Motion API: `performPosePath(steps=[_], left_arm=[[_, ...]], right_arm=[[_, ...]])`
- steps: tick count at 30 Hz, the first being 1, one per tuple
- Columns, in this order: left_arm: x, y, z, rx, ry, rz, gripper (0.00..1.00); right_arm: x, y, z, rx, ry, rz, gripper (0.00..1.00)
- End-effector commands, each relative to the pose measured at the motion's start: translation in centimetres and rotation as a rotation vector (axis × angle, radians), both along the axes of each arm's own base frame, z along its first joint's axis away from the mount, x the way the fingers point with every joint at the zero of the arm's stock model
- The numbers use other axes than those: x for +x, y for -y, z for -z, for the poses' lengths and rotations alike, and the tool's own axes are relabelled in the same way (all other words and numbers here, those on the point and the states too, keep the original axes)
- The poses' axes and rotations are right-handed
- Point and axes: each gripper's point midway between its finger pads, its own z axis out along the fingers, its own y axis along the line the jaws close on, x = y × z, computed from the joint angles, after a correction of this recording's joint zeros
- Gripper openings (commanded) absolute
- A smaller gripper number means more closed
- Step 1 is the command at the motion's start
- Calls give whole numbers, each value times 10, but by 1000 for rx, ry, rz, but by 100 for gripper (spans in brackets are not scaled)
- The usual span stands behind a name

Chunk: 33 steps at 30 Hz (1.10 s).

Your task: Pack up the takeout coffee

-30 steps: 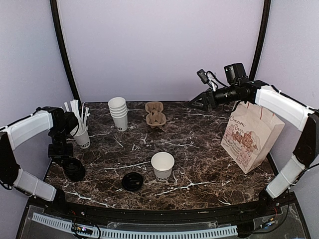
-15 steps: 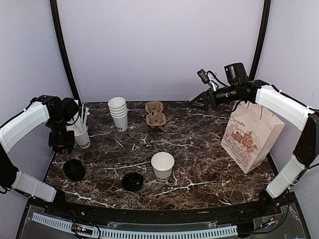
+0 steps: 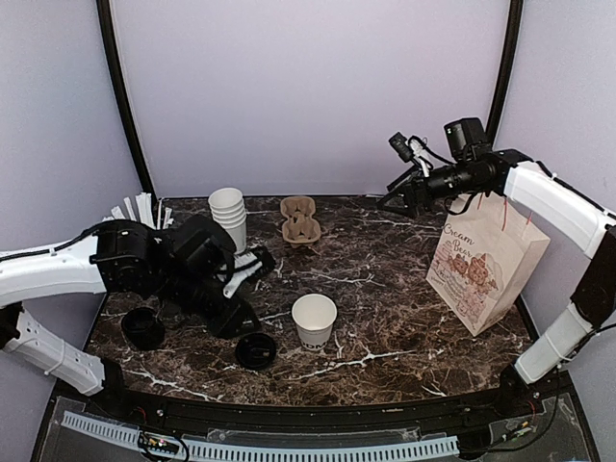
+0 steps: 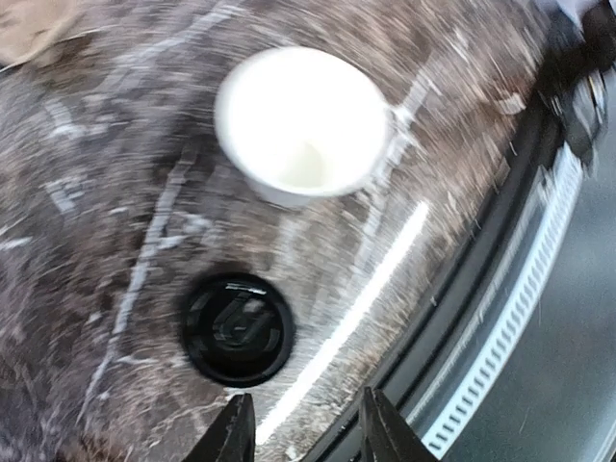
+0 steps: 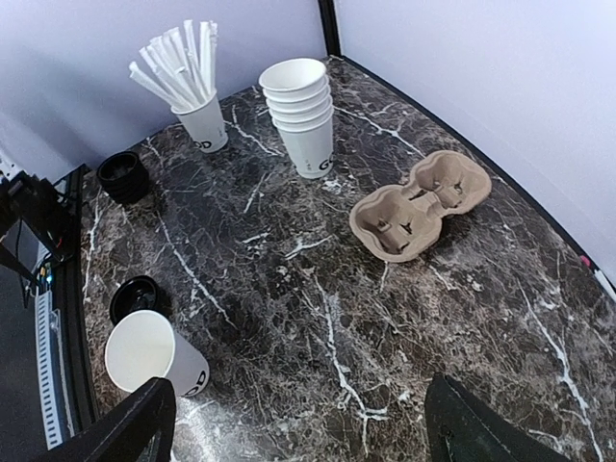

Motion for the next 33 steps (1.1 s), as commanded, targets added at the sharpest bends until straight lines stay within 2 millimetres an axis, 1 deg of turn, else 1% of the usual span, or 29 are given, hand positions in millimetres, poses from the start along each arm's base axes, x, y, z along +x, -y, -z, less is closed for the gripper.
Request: performPosePath(steps=[1,2,3,4,6,7,8,9,10,11,12,14,16,20,25,30,32,33], left_arm=[[-39,31,30,51,17,265,40],[-43,32,37,76,13,282,40],[-49,33,49,118,1,304,39],[-52,34,56,138,-7,314,39],[-64,35,79,195,-33,349,38],[-62,35,83,211,-13,344,38],[-64,33,94,239,-17,346,38],[-61,32,98,248,-6,330,37],[-62,26,108,275,-11,325,37],[-59,26,112,281,0,311,37],[-58,21,120,309,3,304,37],[-55,17,130,336,8,287,37],[-50,14,137,366,25,268,39],[-40,5,149,444,68,256,43],[-35,3,158,475,69,255,42],[-28,1,155,464,80,237,40],[-28,3,149,438,85,243,40],[-28,6,143,414,91,247,40]], right_arm=[[-34,-7,-1,20,37,-157,90],[-40,-10,3,5,52,-190,90],[-47,-14,10,-22,60,-218,90],[-53,-19,19,-58,64,-242,90],[-66,-27,36,-140,83,-281,89],[-73,-31,43,-171,89,-301,89],[-79,-35,49,-188,90,-320,89],[-84,-38,53,-195,86,-337,89],[-89,-40,56,-194,80,-352,89],[-92,-42,58,-190,71,-362,89],[-94,-44,60,-187,65,-369,89],[-95,-46,63,-186,63,-373,89],[-96,-47,65,-186,60,-376,89],[-100,-50,62,-157,35,-386,89],[-101,-50,61,-153,30,-385,89],[-102,-50,62,-147,23,-382,89],[-102,-50,62,-147,20,-381,89],[-102,-50,62,-147,20,-383,89]])
